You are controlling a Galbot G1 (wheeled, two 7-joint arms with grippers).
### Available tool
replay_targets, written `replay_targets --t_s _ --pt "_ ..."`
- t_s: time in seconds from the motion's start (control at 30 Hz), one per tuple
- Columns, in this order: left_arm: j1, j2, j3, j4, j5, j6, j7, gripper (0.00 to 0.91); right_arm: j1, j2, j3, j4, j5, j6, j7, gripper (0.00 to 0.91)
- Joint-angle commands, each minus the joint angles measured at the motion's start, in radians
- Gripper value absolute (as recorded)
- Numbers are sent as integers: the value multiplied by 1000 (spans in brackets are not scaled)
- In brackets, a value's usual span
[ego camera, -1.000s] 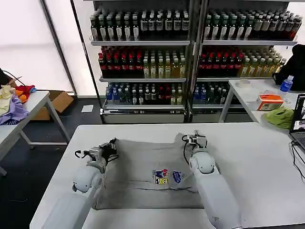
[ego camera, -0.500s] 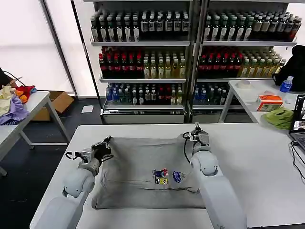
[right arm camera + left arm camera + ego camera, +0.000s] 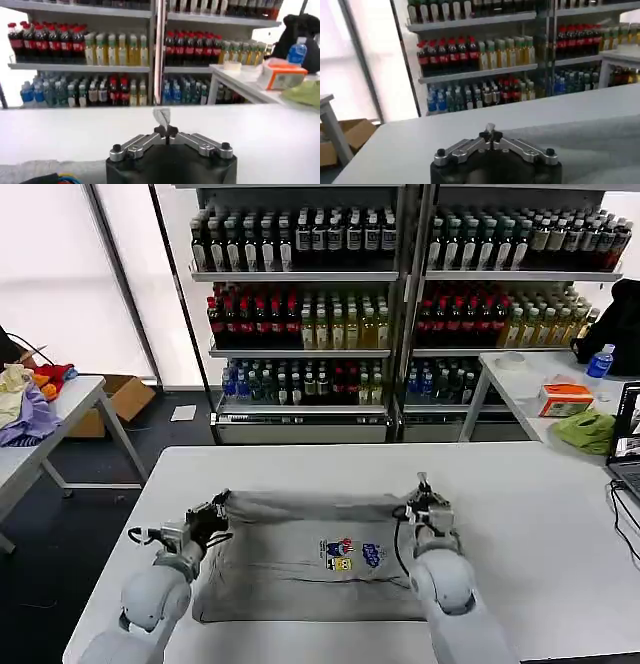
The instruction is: Fold and organize the clothes.
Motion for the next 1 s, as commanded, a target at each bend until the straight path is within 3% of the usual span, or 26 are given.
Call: replay_targets --t_s 0.03,0.4,1.0 --pt "160 -17 -50 -82 33 -5 10 0 -245 -17 19 166 -9 13 4 0" --pt "271 -45 -88 -118 82 -21 21 0 -352 -37 45 214 -9 53 1 0" --pt "342 -70 -104 -207 142 -8 28 0 -368 -41 43 207 -9 83 -7 0"
